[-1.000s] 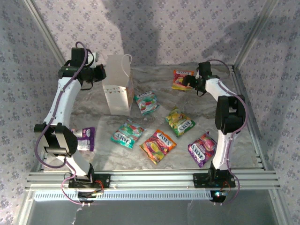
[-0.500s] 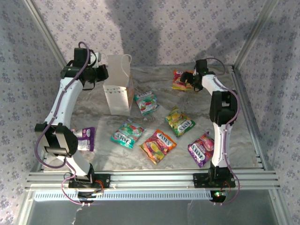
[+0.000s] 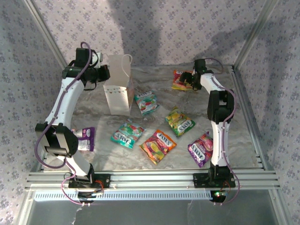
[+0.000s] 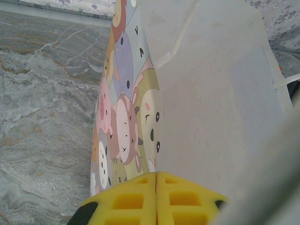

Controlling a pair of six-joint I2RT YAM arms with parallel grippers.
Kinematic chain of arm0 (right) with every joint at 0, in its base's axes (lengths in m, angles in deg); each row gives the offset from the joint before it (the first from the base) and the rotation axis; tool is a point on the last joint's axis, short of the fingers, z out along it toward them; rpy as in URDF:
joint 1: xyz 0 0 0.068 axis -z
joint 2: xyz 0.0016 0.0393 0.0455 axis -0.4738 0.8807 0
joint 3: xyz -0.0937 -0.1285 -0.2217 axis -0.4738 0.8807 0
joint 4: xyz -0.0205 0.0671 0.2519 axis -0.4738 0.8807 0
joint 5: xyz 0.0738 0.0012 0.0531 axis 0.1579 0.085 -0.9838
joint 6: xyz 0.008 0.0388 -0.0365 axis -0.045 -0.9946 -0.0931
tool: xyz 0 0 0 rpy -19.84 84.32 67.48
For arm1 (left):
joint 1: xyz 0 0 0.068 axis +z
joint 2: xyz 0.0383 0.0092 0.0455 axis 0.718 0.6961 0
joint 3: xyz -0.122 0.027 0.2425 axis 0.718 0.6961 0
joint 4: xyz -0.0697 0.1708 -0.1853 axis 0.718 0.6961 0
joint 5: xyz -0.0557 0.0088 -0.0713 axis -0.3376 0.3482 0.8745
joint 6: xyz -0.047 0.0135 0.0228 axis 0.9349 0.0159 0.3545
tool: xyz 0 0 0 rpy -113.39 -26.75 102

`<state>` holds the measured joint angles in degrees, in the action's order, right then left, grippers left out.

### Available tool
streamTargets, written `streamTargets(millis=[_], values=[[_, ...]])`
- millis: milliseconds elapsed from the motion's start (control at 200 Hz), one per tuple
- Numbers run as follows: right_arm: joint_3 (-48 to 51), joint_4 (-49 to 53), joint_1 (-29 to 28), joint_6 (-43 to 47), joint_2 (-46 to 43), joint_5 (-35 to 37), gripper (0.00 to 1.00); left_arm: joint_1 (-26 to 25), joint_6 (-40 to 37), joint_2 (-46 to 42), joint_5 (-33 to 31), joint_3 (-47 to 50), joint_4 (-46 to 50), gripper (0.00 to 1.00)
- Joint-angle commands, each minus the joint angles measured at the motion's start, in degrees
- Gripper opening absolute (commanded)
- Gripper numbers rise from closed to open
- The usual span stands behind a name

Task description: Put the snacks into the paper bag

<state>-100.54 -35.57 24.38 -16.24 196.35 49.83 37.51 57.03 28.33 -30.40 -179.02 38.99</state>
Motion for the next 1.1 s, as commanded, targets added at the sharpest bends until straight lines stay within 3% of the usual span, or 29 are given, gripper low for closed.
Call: streamTargets(millis=[0, 285, 765, 1094], values=[[-2.8, 3.0, -0.6, -0.9, 2.7, -1.4, 0.90, -0.2, -0.8, -0.8, 0.1, 0.1, 0.4, 0.04], [-3.1, 4.7, -1.1, -0.6, 3.2, -1.6, 0.74, -0.2, -0.3, -0.9, 0.2, 1.0, 0.1, 0.04], [4.7, 4.8, -1.4, 1.7, -2.4, -0.5, 0.37, -0.4, 0.8, -1.4, 1.0, 1.7, -0.3, 0.04], [10.0, 4.0, -1.6, 2.6, -7.1, 0.5, 0.27, -0.4, 1.2, -1.7, 1.6, 1.7, 0.5, 0.04]])
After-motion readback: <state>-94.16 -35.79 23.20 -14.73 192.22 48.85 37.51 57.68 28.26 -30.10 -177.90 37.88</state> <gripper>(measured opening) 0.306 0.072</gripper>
